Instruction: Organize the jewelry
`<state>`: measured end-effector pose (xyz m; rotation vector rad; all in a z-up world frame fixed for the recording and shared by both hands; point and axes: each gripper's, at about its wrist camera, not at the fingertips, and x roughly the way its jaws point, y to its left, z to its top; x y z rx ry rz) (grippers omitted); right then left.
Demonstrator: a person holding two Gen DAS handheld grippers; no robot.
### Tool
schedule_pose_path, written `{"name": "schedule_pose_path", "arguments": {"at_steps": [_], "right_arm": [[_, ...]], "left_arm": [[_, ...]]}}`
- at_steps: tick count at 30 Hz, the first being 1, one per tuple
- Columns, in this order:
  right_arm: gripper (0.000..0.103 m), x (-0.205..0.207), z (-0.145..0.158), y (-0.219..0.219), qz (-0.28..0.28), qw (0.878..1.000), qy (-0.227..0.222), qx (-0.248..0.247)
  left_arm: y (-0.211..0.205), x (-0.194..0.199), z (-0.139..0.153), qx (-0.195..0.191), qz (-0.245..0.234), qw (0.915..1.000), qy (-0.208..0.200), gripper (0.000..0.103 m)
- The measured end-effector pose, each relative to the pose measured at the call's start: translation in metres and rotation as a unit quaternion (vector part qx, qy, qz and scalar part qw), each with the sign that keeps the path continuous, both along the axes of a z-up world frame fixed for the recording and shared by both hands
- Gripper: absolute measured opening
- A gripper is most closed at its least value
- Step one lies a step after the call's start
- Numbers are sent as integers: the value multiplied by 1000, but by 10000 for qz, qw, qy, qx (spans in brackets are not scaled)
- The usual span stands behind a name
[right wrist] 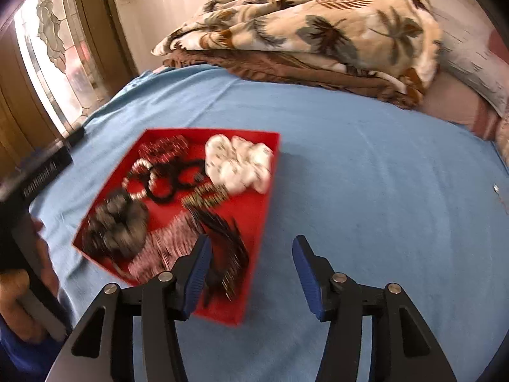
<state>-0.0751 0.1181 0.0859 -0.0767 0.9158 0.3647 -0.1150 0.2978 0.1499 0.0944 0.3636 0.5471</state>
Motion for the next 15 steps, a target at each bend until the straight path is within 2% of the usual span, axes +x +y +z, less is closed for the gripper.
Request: {"name": "schedule_pose_path", "arguments": {"at_steps": [2,4,6,10,15], "right_arm": [[58,-9,-1,-10,-72,10000,7,-57],[58,-19,1,-19,-105,9999,-59,-85],[58,-30,5,-27,-154,9997,-163,-109],[68,-54,11,-47,-242,9986,-445,-156],[68,-80,17,-61,-306,9962,-767,-292]], "left_arm": [[-15,-13,8,276,79,9994,-204,103],[-28,-29,16,387,91,9984,-408,103],[-39,-52,22,334,-8,9978,-575,103],[-53,-95,20,68,-232,9972,-701,103],[-84,-143,37,167,-328,9962,-784,103]]}}
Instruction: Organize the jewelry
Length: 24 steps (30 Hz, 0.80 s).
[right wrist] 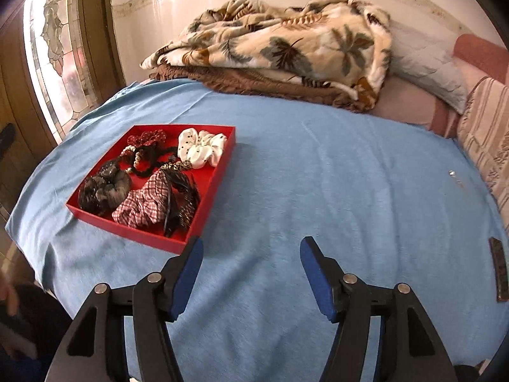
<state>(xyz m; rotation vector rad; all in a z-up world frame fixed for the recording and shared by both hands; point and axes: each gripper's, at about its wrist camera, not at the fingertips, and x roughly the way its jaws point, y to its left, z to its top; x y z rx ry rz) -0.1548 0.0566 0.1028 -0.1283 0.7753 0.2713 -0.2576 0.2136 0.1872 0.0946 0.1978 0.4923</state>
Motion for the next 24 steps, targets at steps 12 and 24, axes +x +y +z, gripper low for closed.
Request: {"name": "schedule_pose_path", "arguments": {"at_steps": [12,24], "right_arm": [[79,-58,25,-28,-246,9972,-707,-8],[87,-78,20,-37,-437,9954,-842,-157]], "left_arm": [[-59,-41,20,-503,-736,9949,473,103],[-80,-38,-5,-529,-922,9874,1169,103]]}}
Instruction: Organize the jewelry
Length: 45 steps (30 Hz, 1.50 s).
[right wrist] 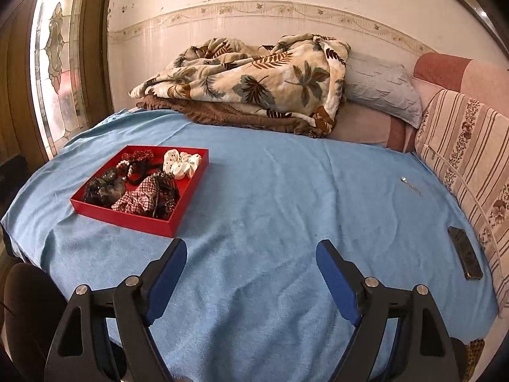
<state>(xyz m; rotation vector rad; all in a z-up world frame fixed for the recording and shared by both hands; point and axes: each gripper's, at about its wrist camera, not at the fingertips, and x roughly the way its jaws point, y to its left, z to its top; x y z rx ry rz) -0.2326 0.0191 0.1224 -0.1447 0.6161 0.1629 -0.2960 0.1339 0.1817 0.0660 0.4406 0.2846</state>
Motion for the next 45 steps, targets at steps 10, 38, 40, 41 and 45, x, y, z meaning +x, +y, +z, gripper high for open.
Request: {"name": "schedule_pose_path", "arguments": {"at_steps": [10,38,40,41,45], "right_arm": [[91,1,-15,11,95,9996,45,-267],[91,12,-31,16,24,9990,202,-388],[91,12,-31,16,19,9991,210,-380],[91,12,-31,16,12,9991,215,-374],[91,12,-30,15,-12,9991,233,-354]], "left_arm": [[12,18,-28,-273,32,9983,521,103],[33,39,-63,-617,40,9915,1141,103],[32,39,-64,-627,21,9912,1165,103],[32,39,-65,-626,13,9912,1170,103],[32,39,-65,-616,-8,9909,1200,103]]}}
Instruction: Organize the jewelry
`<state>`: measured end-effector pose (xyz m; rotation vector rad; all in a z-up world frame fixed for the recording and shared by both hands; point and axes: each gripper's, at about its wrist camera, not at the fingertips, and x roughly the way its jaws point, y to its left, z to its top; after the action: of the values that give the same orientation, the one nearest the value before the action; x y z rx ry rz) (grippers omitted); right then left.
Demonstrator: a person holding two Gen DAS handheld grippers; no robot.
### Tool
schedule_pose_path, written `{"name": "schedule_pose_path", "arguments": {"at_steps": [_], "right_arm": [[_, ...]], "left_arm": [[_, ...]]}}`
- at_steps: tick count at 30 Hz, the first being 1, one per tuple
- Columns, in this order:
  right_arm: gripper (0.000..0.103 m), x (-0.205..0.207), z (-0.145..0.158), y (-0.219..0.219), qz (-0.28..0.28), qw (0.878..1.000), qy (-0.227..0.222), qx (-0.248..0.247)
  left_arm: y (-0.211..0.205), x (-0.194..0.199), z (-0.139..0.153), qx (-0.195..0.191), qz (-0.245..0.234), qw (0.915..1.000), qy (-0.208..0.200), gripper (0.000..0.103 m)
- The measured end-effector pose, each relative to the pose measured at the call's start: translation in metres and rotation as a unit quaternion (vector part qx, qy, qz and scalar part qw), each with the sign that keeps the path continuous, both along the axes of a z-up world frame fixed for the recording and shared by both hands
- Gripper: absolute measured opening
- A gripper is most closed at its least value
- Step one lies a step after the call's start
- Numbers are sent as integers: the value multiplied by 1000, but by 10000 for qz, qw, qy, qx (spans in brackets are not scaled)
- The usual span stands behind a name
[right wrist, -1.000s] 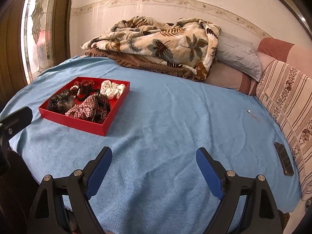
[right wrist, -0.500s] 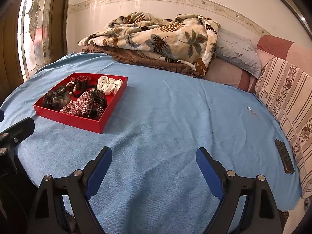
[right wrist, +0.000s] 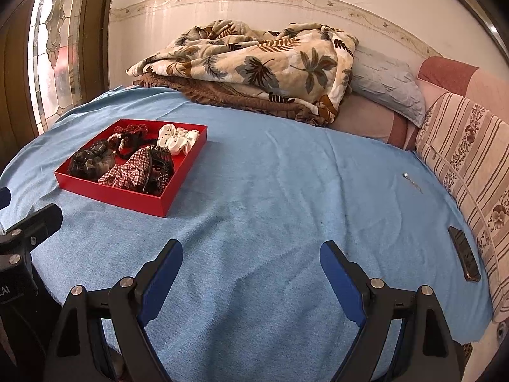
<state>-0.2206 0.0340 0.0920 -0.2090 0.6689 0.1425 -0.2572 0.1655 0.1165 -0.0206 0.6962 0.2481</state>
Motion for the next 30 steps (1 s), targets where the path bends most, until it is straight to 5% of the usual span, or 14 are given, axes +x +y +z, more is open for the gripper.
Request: {"name": "schedule_pose_path", "arguments": {"at_steps": [30], "right_arm": [[92,0,-8,3,-18,9999,104,-3]], "left_arm": [[5,5,-16,-191,-35,9992,342,103]]}}
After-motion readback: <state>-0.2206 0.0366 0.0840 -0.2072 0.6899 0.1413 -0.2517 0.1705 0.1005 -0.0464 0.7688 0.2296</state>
